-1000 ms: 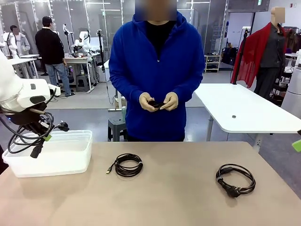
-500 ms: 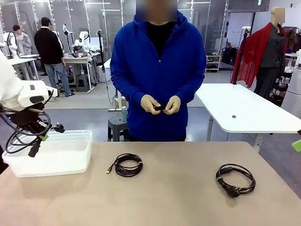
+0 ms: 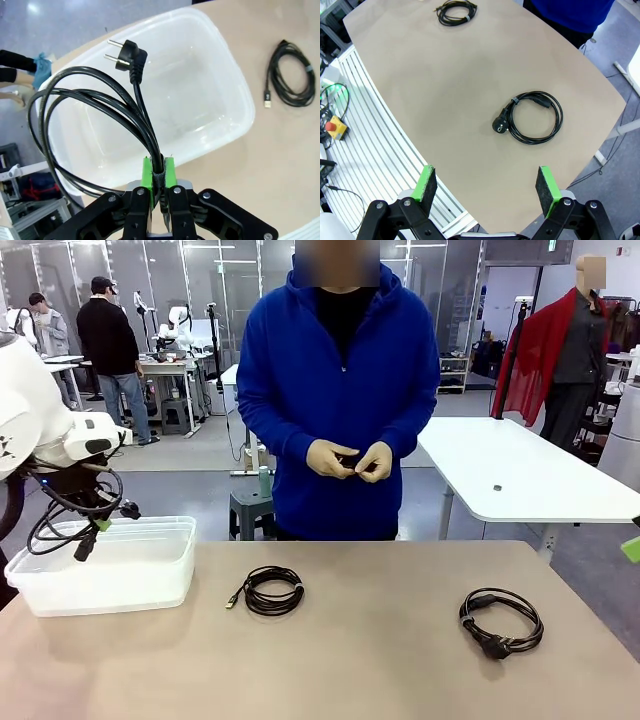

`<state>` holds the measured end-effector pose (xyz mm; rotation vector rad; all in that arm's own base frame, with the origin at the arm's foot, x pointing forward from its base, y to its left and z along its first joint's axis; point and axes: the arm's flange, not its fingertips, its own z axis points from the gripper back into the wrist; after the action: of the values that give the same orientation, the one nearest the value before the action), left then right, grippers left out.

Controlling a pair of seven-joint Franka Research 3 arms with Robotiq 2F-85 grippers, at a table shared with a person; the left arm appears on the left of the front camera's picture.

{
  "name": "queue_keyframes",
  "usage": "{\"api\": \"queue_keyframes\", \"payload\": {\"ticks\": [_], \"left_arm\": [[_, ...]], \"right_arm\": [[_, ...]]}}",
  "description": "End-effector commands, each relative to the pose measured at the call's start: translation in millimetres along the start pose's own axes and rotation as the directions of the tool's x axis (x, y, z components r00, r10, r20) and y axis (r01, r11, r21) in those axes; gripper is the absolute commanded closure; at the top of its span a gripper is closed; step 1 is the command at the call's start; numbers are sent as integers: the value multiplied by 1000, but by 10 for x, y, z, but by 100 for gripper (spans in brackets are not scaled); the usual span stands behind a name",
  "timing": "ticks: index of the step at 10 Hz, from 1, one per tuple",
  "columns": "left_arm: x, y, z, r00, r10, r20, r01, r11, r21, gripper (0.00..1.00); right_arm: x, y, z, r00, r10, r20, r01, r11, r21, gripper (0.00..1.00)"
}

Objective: Organize and store the cables.
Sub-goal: Place the Power Cable into the Organizing box.

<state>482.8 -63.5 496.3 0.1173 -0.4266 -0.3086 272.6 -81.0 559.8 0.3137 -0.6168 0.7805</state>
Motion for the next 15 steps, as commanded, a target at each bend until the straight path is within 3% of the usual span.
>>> {"api": "queue_keyframes", "payload": {"ticks": [1,8,12,15], "left_arm": [[186,125,-148,999,22,-27,-20,999,45,89],[406,166,-998,991,94,-95,-88,994,62,89],[378,106,-1215,989,82,-125,-78,996,37,89],[349,64,-1381,976,70,-206,-62,997,44,89]], "right_arm": [[5,6,-12,1000,3,-1,-3,1000,4,0],[5,6,-12,1000,3,-1,-3,1000,4,0],[5,6,-12,1000,3,-1,-3,1000,4,0],[5,6,-12,1000,3,-1,-3,1000,4,0]]}}
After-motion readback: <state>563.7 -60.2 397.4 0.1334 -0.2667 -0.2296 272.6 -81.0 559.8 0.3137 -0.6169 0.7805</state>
